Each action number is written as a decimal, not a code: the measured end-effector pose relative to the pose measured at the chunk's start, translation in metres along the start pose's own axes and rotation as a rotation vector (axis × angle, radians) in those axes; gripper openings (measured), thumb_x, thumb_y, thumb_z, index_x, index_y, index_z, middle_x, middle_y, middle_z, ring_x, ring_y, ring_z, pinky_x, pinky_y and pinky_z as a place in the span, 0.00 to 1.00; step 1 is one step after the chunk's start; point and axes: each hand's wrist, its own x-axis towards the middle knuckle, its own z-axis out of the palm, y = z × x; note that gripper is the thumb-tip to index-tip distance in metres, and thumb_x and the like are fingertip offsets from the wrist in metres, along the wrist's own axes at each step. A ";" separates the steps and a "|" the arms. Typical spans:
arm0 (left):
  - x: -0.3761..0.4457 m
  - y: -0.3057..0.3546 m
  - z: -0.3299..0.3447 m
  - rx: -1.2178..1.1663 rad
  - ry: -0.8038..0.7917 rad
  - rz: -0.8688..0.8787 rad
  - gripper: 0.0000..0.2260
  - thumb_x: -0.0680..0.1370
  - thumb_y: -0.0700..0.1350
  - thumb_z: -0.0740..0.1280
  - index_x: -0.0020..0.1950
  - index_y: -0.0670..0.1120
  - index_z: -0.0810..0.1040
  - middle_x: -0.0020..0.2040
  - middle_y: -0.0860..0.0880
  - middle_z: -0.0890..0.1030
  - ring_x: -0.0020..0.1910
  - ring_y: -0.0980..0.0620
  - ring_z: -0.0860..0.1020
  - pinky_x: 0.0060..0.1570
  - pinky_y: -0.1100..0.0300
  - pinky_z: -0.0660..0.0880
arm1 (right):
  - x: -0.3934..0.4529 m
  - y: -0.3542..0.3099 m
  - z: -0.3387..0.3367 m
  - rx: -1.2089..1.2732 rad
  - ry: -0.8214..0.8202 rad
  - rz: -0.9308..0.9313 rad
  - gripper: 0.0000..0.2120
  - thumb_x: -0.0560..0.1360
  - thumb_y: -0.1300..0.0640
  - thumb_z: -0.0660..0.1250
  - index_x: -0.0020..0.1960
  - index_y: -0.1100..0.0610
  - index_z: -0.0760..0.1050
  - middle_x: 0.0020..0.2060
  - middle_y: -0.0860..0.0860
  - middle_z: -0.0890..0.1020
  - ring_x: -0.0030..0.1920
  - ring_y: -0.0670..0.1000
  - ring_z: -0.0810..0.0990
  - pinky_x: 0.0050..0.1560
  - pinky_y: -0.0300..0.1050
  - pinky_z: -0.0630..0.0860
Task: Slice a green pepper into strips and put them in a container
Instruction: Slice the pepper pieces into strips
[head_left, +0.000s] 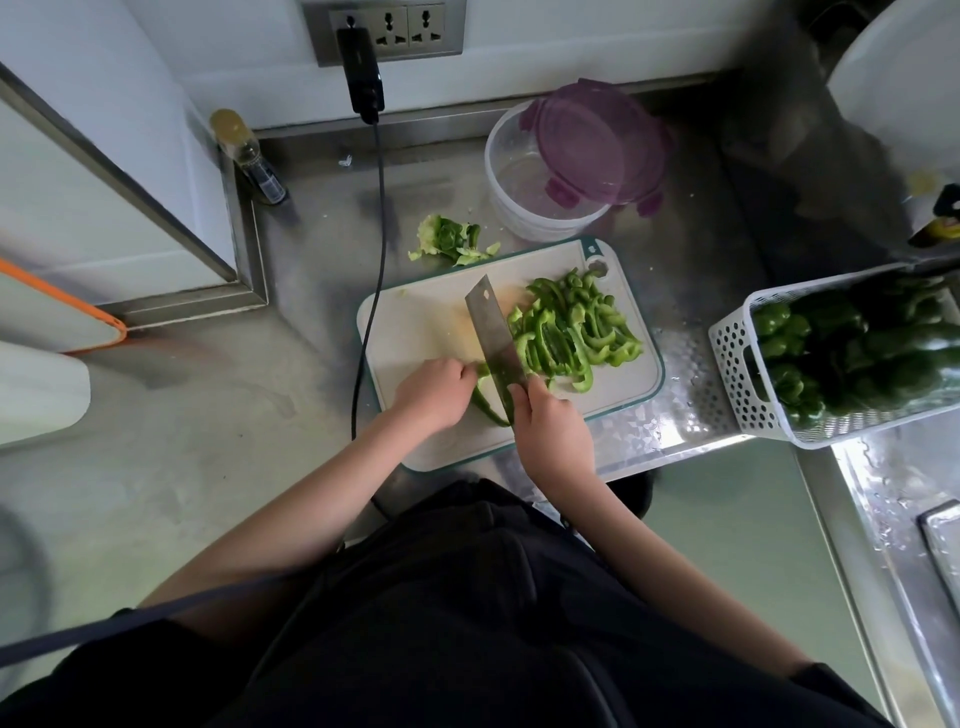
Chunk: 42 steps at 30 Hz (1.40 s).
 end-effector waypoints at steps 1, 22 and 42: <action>-0.001 0.000 0.000 0.021 0.001 0.006 0.21 0.83 0.50 0.50 0.32 0.46 0.68 0.33 0.47 0.72 0.33 0.49 0.73 0.35 0.56 0.67 | -0.001 -0.001 0.001 -0.009 -0.005 -0.001 0.13 0.82 0.49 0.50 0.46 0.57 0.65 0.35 0.58 0.77 0.38 0.62 0.77 0.34 0.49 0.69; 0.002 -0.016 -0.001 0.255 0.128 0.140 0.13 0.82 0.47 0.55 0.57 0.40 0.72 0.54 0.41 0.74 0.54 0.42 0.72 0.50 0.49 0.72 | 0.016 0.003 -0.013 0.026 0.097 0.007 0.15 0.82 0.48 0.51 0.42 0.57 0.66 0.32 0.56 0.76 0.33 0.59 0.76 0.31 0.47 0.70; 0.004 0.001 0.008 0.370 0.187 -0.010 0.16 0.82 0.51 0.54 0.57 0.41 0.74 0.57 0.41 0.76 0.58 0.41 0.72 0.54 0.50 0.68 | 0.002 -0.016 0.005 0.109 0.114 0.055 0.16 0.82 0.49 0.50 0.45 0.58 0.68 0.35 0.57 0.78 0.37 0.60 0.77 0.36 0.53 0.75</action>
